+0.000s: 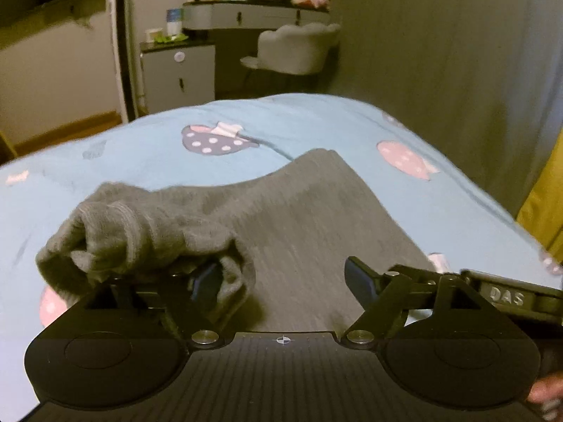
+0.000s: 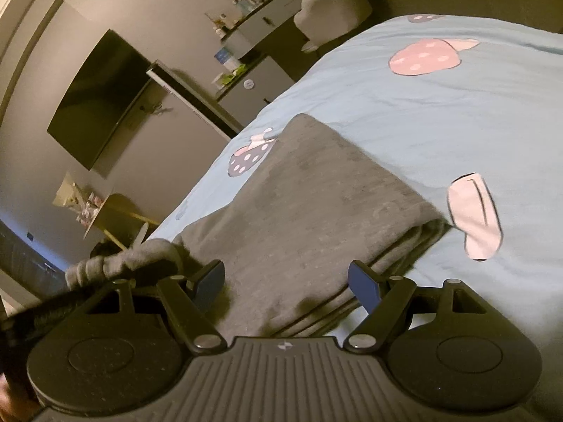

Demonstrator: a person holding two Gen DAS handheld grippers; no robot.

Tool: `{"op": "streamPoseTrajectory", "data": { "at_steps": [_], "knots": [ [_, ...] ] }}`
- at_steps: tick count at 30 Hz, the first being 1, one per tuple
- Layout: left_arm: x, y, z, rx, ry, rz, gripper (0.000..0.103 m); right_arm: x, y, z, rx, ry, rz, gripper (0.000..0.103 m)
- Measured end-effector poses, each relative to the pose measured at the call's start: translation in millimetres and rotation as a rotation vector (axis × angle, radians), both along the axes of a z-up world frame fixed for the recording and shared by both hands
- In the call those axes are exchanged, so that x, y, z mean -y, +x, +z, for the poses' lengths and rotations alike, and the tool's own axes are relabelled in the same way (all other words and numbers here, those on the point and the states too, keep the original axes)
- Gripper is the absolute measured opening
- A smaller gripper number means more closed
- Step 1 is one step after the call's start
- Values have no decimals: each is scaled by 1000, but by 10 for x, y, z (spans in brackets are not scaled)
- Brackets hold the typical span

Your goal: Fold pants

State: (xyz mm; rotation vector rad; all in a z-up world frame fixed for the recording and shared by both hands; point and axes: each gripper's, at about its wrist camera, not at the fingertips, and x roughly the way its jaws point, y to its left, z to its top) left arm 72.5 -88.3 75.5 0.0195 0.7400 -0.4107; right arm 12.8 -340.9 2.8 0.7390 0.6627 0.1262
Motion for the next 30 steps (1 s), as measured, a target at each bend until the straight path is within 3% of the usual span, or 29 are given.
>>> {"op": "streamPoseTrajectory", "data": {
  "at_steps": [6, 10, 13, 15, 18, 20, 25, 28, 30],
  "knots": [
    [-738, -279, 62, -64, -298, 75, 93, -201, 77, 31, 14, -91, 98, 79],
    [-1326, -384, 14, -133, -497, 243, 93, -386, 115, 70, 21, -176, 149, 79],
    [-1653, -380, -41, -120, -497, 377, 93, -666, 46, 242, 120, -299, 261, 80],
    [-1768, -329, -87, -132, -483, 449, 93, -956, -10, 324, 184, -440, 336, 84],
    [-1896, -315, -195, -135, -549, 550, 93, -1308, -50, 372, 262, -645, 400, 86],
    [-1948, -324, -289, -154, -580, 581, 94, -1491, -9, 379, 292, -778, 407, 86],
    [-1970, -382, -499, -209, -601, 601, 94, -1798, 113, 381, 361, -957, 483, 86],
    [-1918, -405, -565, -212, -557, 610, 94, -1958, 184, 308, 372, -1055, 545, 85],
    [-1893, -415, -619, -186, -512, 616, 94, -2001, 216, 305, 386, -1059, 556, 85]
  ]
}}
